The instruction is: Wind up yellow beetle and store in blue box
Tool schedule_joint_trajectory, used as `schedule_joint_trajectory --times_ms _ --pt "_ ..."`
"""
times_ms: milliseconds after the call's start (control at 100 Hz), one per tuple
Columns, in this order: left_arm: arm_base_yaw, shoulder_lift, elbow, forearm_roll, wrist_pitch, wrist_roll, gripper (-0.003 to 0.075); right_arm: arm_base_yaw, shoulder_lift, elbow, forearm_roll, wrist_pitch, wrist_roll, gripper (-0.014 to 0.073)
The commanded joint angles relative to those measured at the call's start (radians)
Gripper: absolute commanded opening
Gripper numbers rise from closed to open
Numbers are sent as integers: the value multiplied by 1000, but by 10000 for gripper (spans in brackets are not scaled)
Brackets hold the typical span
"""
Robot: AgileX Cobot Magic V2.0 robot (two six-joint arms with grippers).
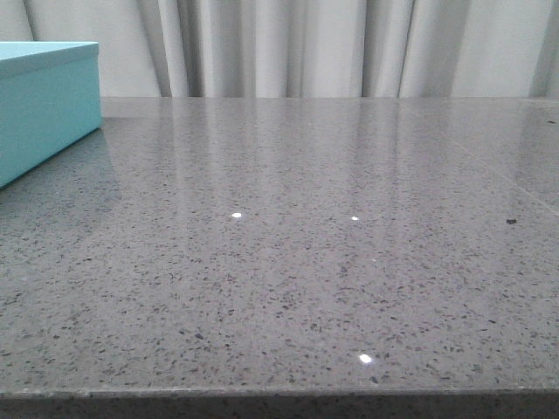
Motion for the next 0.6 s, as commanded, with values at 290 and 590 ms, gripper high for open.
schedule_joint_trajectory --times_ms 290,590 --pt "-2 3 -8 -29 -96 -2 -19 -1 9 -22 -28 -82 -6 -67" --pt "-74 -144 246 110 -569 -65 -18 -1 9 -22 -28 -82 -6 -67"
